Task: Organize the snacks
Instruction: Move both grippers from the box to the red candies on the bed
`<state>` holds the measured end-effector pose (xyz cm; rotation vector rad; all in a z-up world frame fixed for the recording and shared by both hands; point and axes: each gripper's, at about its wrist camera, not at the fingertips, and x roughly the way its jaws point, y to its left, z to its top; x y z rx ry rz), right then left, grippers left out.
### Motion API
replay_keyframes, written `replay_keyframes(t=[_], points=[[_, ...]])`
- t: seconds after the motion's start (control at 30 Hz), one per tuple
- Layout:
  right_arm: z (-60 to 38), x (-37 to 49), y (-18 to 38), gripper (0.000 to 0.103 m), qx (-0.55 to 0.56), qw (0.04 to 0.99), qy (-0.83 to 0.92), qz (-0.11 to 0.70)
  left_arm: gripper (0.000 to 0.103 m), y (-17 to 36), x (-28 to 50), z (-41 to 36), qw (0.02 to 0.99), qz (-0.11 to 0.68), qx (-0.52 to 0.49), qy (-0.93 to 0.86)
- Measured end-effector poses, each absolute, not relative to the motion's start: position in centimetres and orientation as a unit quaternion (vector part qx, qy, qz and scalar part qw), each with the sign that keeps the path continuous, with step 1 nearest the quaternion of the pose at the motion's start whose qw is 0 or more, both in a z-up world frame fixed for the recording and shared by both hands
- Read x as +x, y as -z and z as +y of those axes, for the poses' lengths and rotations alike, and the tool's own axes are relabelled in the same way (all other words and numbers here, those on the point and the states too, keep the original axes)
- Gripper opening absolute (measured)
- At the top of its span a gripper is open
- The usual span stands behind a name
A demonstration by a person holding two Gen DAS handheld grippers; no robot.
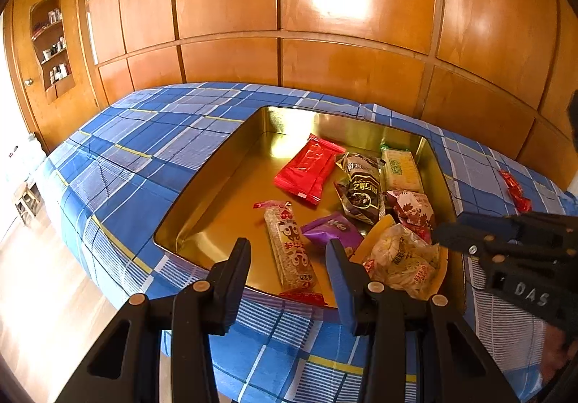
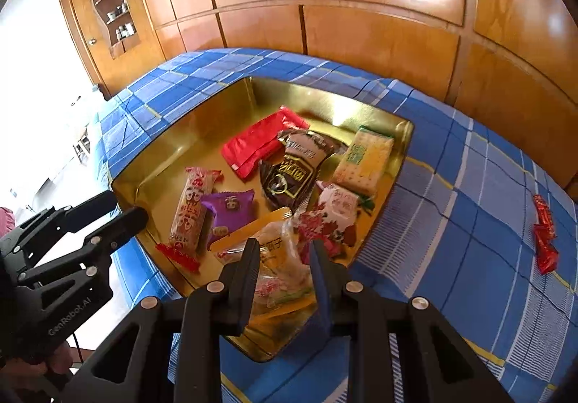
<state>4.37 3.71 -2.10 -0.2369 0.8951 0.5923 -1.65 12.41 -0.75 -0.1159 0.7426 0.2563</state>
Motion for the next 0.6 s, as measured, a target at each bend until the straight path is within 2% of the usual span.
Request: replay_keyframes(t=[0.3,0.6], points=[[0.1,4.7,1.2,0.030,-0.101,0.865,-0.260,0.418,0.045,0.6,-1.2,11.1,0.923,0.366,-0.042,-0.106],[-7.6,6.5,0.4,0.032,-0.104,0.877,-0.201,0.424,0.047,-0.1,0.2,7.9,0.927,0.371,-0.009,-0.052]])
